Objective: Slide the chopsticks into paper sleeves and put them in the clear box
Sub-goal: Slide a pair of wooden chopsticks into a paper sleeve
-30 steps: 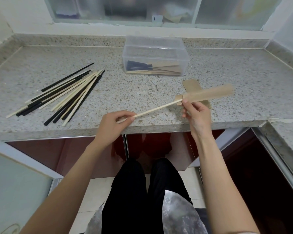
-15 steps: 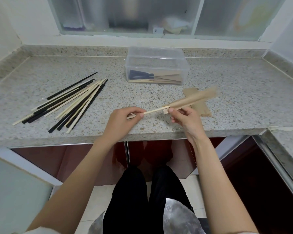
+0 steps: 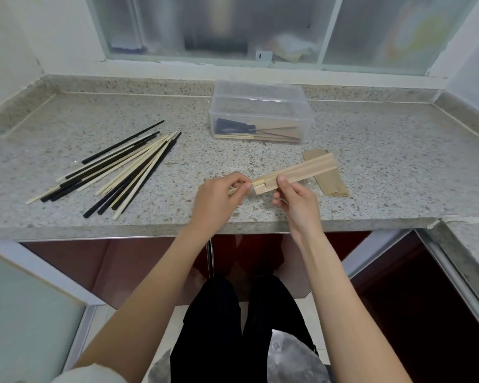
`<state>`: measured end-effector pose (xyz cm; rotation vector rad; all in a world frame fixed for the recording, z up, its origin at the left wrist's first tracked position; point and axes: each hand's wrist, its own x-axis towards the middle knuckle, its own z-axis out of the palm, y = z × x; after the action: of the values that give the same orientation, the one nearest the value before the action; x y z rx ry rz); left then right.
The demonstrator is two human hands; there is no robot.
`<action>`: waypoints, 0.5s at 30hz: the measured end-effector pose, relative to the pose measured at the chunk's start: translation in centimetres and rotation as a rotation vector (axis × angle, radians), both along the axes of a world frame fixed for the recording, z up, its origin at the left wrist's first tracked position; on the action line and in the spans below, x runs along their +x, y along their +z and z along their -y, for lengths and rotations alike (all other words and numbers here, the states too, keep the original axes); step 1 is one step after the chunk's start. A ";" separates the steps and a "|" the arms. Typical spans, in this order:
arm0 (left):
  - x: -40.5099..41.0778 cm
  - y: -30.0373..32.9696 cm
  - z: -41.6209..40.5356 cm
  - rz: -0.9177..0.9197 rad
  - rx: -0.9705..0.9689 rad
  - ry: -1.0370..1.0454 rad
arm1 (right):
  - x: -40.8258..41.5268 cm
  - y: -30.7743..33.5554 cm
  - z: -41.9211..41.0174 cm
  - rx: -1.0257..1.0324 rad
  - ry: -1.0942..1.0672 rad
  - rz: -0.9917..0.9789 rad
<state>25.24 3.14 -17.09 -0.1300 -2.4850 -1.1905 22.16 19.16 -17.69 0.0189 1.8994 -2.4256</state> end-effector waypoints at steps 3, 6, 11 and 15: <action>0.3 0.4 1.0 0.011 0.019 -0.004 | 0.1 0.4 0.1 -0.038 -0.044 0.004; 1.3 0.0 2.7 0.022 0.146 0.026 | 0.1 0.5 -0.4 -0.075 -0.105 0.024; 2.2 -0.5 3.6 -0.032 0.242 0.131 | 0.7 0.1 0.4 -0.074 -0.087 0.055; 2.6 -0.1 4.2 -0.051 0.251 0.153 | 1.2 0.1 1.7 -0.091 -0.088 0.068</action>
<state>27.80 -1.06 -17.24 0.0943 -2.2350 -1.4004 23.38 17.48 -17.62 0.1810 1.7949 -2.5304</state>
